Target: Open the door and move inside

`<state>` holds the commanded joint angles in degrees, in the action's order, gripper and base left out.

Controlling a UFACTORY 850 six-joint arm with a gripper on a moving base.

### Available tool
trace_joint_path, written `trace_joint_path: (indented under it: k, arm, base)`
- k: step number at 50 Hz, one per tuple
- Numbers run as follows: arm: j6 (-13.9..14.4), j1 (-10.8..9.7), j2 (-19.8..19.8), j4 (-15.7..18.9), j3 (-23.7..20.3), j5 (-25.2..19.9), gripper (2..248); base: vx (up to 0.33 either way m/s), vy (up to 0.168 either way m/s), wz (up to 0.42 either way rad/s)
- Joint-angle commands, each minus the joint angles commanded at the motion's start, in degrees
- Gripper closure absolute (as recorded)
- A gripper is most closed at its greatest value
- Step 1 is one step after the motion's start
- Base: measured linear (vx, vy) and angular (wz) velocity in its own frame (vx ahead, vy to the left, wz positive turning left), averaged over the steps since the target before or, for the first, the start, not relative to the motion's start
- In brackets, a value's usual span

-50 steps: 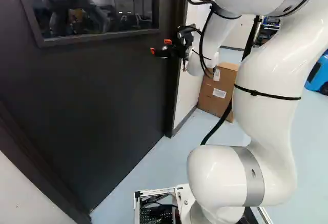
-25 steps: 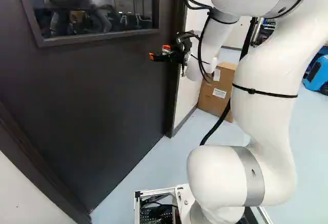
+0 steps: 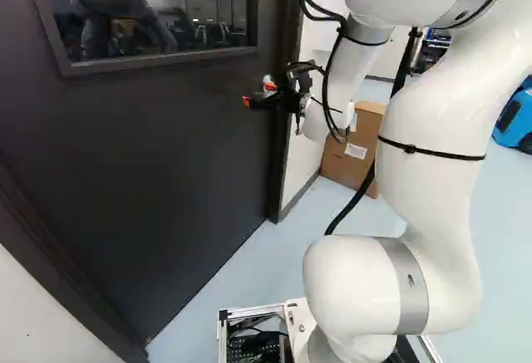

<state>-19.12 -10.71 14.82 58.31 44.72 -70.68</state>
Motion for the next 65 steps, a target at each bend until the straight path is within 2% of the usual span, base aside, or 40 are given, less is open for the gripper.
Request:
trace_joint_path:
  k: [30,65]
  arm:
    - [0.00,-2.09,6.30,0.00,2.58,0.00,3]
    - [0.00,-1.55,12.43,0.00,5.73,-0.86,3]
  base:
    - [0.000,0.000,0.000]
    - [0.000,0.000,0.000]
